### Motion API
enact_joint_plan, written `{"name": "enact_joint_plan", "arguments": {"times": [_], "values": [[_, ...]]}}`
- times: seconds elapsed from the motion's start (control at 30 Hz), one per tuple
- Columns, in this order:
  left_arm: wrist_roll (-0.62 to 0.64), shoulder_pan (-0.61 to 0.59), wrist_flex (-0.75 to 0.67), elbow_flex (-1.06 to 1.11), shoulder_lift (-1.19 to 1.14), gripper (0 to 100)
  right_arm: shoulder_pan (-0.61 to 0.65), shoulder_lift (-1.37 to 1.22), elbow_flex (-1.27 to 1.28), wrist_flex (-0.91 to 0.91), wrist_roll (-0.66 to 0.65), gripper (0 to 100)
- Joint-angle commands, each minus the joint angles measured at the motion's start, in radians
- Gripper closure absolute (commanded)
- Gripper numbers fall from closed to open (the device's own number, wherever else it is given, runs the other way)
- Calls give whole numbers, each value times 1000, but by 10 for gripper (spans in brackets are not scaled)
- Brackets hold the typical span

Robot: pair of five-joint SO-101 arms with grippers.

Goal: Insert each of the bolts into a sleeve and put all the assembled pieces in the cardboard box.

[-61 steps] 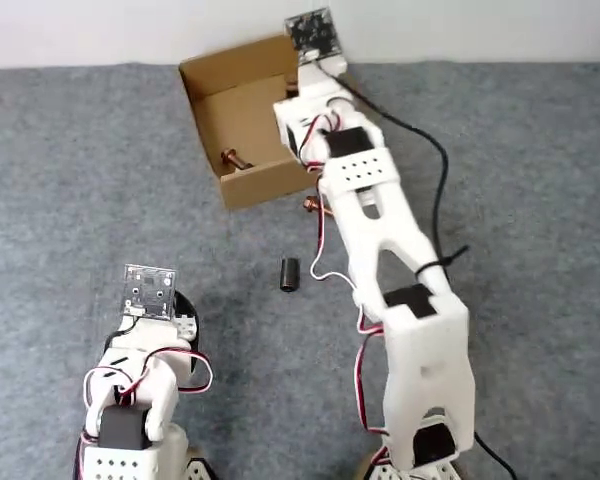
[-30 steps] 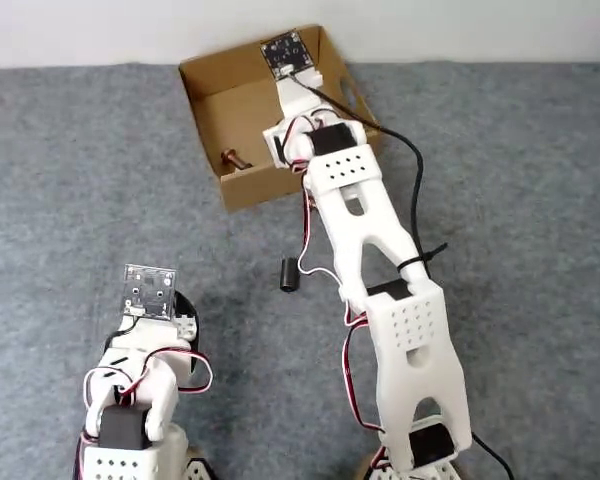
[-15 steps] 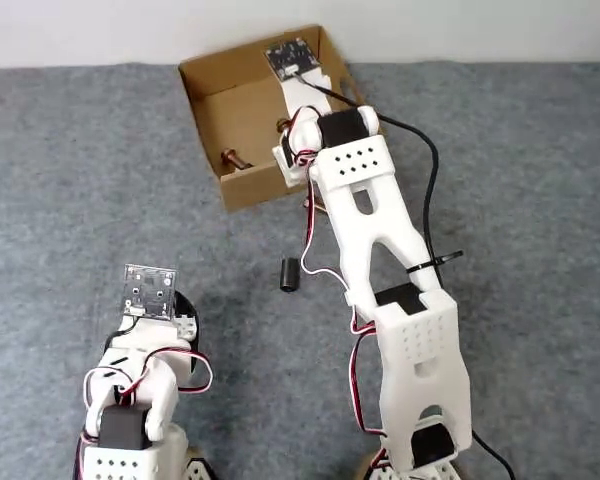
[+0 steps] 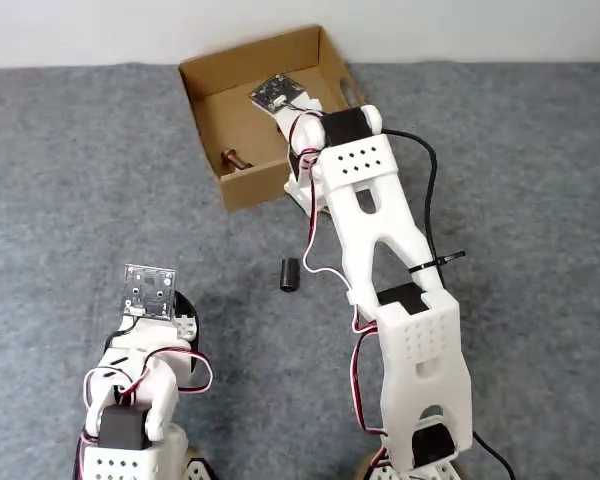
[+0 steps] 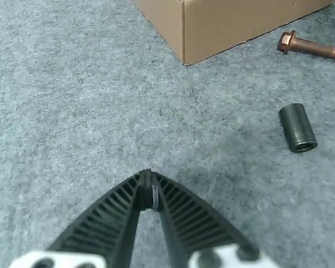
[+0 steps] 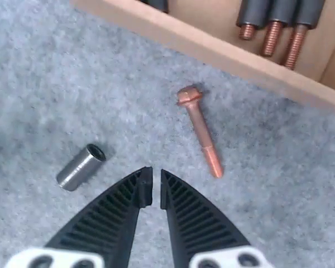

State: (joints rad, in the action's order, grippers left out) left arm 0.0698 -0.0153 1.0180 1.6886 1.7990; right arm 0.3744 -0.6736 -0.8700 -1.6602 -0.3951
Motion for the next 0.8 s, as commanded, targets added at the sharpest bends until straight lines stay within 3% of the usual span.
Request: {"name": "enact_joint_plan", "arguments": {"times": [0.0, 0.07, 0.17, 0.37, 0.47, 0.77], "values": [[-2, -8, 3, -4, 2, 995, -10, 7, -54, -30, -14, 987], [-2, -8, 3, -4, 2, 995, 16, 2, -54, -65, 48, 987], [-2, -8, 3, -4, 2, 995, 67, 1, -54, -124, 252, 979], [-2, -8, 0, -4, 2, 995, 140, -44, -18, -131, 600, 834], [-2, -8, 0, -4, 2, 995, 185, -81, -6, -131, 644, 782], [-2, -8, 0, -4, 2, 995, 231, -179, -3, -131, 723, 817]]}}
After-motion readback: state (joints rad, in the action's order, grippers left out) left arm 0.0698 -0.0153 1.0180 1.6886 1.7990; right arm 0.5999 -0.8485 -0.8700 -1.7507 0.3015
